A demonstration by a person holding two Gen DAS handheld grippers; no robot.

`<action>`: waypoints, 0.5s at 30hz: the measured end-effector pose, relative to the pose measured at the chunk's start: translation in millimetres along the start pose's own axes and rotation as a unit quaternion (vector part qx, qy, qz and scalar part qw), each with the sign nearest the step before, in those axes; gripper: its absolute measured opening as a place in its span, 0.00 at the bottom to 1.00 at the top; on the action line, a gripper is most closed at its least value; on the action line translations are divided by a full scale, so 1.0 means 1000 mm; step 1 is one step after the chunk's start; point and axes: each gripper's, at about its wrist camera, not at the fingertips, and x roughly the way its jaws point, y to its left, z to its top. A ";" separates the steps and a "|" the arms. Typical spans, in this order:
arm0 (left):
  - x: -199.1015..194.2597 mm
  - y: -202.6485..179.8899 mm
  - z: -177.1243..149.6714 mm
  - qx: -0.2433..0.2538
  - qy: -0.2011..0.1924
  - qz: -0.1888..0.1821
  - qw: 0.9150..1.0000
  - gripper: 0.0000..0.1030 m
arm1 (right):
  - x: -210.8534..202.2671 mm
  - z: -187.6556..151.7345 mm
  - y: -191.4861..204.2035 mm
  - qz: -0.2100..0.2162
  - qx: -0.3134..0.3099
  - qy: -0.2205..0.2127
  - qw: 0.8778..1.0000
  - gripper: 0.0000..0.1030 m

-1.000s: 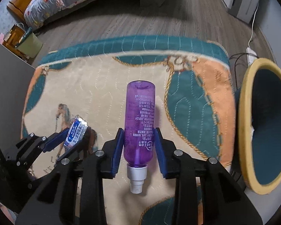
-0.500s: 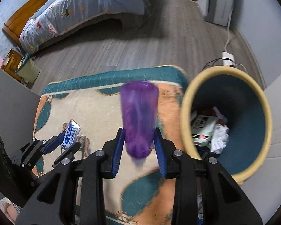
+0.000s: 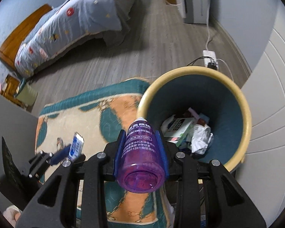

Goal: Collect trash
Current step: 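Carry the spray bottle and blister pack over the bin and open both tools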

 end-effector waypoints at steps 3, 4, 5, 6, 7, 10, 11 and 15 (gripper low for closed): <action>0.007 -0.017 0.006 0.010 0.004 -0.011 1.000 0.31 | -0.007 0.005 -0.025 -0.020 0.017 -0.014 1.000 0.31; 0.008 -0.025 0.009 0.018 0.003 -0.013 1.000 0.31 | -0.008 0.006 -0.034 -0.023 0.028 -0.019 0.999 0.31; 0.010 -0.032 0.012 0.026 0.002 -0.018 1.000 0.31 | -0.009 0.007 -0.044 -0.023 0.041 -0.019 0.999 0.31; 0.010 -0.037 0.014 0.030 0.001 -0.022 0.999 0.31 | -0.009 0.006 -0.051 -0.025 0.051 -0.019 0.998 0.31; 0.012 -0.043 0.017 0.036 0.000 -0.028 0.999 0.31 | -0.009 0.006 -0.060 -0.029 0.061 -0.021 0.997 0.31; 0.019 -0.058 0.024 0.048 0.006 -0.042 0.998 0.31 | -0.004 0.005 -0.075 -0.041 0.073 -0.019 0.996 0.31; 0.023 -0.064 0.027 0.051 0.011 -0.048 0.997 0.31 | -0.001 0.004 -0.081 -0.046 0.079 -0.016 0.996 0.31; 0.040 -0.084 0.034 0.068 0.031 -0.066 0.995 0.31 | 0.009 -0.002 -0.102 -0.054 0.110 -0.006 0.993 0.31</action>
